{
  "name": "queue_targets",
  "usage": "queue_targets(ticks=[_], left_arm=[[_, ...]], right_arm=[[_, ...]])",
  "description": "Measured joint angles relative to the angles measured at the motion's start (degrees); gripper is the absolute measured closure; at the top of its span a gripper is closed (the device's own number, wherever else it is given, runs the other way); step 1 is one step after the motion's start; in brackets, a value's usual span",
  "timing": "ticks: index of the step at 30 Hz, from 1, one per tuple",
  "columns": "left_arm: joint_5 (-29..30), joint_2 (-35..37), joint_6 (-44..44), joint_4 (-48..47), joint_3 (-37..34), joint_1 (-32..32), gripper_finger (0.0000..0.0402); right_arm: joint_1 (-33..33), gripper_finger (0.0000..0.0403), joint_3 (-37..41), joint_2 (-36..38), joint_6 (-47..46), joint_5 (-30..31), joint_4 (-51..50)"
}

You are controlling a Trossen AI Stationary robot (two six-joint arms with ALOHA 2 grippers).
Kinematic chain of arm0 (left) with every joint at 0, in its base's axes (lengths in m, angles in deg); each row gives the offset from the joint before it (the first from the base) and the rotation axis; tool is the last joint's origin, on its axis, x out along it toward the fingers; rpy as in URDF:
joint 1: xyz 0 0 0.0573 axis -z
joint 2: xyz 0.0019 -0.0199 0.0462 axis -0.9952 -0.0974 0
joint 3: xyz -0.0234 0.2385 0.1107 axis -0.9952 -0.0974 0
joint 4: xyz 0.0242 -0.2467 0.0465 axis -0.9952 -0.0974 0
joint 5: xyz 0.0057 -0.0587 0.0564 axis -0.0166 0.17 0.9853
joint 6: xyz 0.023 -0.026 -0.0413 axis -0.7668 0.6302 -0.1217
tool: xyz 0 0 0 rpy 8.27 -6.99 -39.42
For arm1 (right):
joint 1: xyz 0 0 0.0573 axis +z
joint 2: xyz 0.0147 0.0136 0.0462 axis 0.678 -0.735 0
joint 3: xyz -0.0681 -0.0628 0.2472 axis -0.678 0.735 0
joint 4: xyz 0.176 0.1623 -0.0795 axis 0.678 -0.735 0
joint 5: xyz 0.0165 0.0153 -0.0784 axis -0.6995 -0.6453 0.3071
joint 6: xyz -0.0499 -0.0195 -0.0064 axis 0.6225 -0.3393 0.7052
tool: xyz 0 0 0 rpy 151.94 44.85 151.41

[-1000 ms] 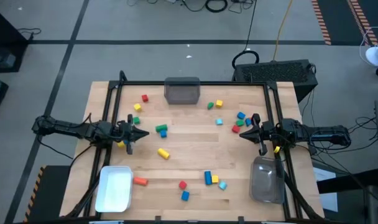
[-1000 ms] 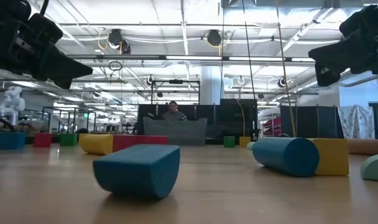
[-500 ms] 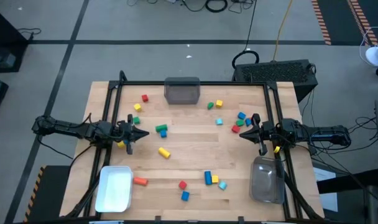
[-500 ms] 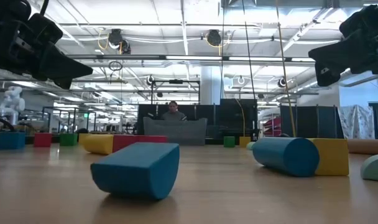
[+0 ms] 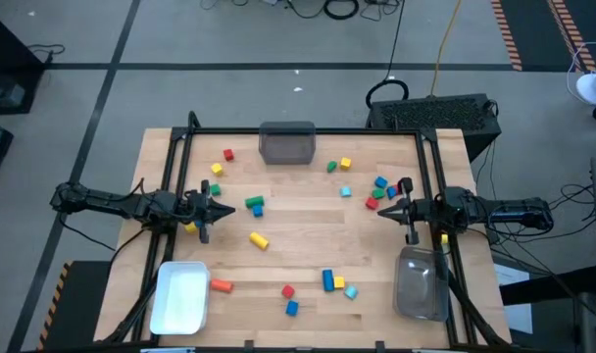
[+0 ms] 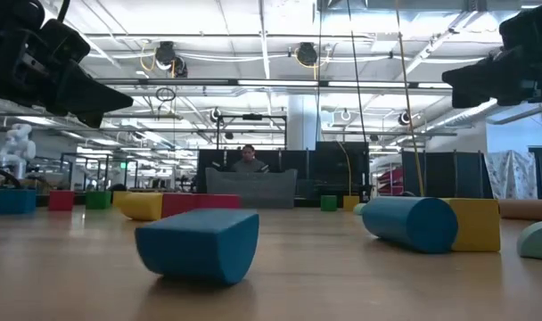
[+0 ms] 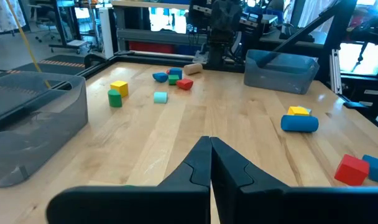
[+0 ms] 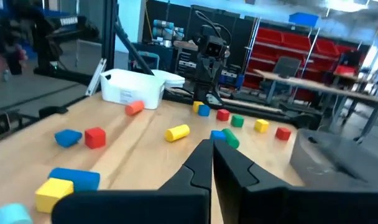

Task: Sort blocks by size

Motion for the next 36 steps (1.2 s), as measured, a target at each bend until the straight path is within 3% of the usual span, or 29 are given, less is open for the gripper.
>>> queue_targets(ticks=[14, 28, 33, 36], left_arm=[[0.67, 0.0, -0.11, 3.45, 0.01, 0.0, 0.0398], [0.89, 0.0, -0.27, 9.57, 0.01, 0.0, 0.0398], [3.4, -0.02, -1.6, 11.7, 0.62, 0.0, 0.0398], [7.33, -0.16, -1.57, 12.15, 1.42, -0.02, 0.0397]], right_arm=[[0.0, 0.0403, 0.0, 0.0, -8.32, 0.02, 0.24], [0.0, 0.0403, 0.0, -0.02, -9.52, 0.07, 3.09], [0.0, 0.0403, 0.0, -0.02, -9.49, 0.52, 5.87], [0.0, 0.0403, 0.0, -0.02, -10.22, 3.94, 6.71]])
